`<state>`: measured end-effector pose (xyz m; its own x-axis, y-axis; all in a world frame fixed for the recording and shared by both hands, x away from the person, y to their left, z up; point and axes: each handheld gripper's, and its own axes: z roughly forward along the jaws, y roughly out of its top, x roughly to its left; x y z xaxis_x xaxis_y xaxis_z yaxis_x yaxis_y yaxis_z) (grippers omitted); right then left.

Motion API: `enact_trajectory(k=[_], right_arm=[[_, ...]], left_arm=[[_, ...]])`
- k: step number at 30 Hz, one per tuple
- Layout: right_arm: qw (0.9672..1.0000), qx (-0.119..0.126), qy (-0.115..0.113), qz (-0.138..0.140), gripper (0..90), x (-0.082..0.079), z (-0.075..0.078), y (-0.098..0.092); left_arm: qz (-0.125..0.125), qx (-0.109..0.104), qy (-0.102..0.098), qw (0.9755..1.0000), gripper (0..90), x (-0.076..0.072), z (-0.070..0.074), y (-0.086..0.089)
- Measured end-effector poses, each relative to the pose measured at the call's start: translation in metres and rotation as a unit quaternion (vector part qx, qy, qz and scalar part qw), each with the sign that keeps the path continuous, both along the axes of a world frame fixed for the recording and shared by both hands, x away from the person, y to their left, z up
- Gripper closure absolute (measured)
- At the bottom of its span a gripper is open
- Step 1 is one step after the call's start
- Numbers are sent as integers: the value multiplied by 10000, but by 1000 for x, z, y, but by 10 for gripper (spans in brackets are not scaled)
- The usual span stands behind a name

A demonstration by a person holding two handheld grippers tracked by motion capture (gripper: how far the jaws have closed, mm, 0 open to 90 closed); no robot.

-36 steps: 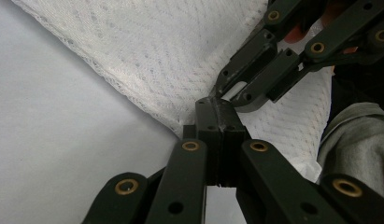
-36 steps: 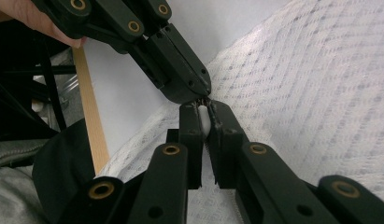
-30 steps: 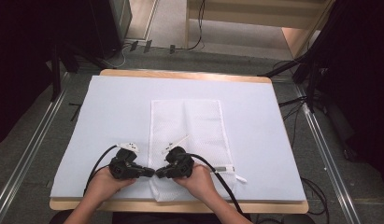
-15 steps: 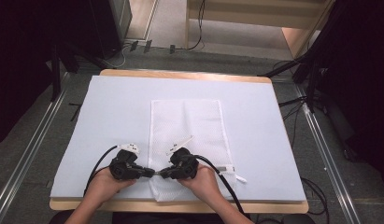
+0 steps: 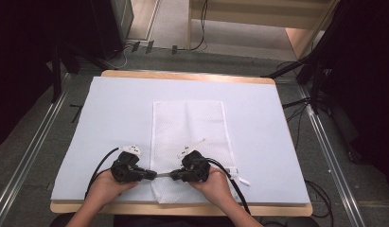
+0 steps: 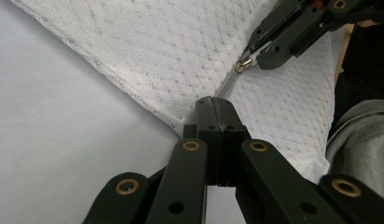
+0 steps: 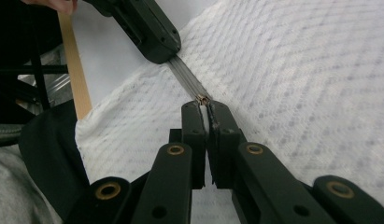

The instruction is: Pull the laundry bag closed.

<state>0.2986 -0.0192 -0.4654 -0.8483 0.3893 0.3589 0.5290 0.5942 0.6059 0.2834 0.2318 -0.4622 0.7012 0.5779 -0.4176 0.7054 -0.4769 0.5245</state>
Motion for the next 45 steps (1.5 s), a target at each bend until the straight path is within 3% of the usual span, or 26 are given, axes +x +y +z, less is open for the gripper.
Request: enact_trajectory(k=[45], right_arm=[[9986, 67, 89, -511, 885, 5, 0, -80]], left_arm=[[16, 25, -41, 10000, 900, -1, 0, -1]])
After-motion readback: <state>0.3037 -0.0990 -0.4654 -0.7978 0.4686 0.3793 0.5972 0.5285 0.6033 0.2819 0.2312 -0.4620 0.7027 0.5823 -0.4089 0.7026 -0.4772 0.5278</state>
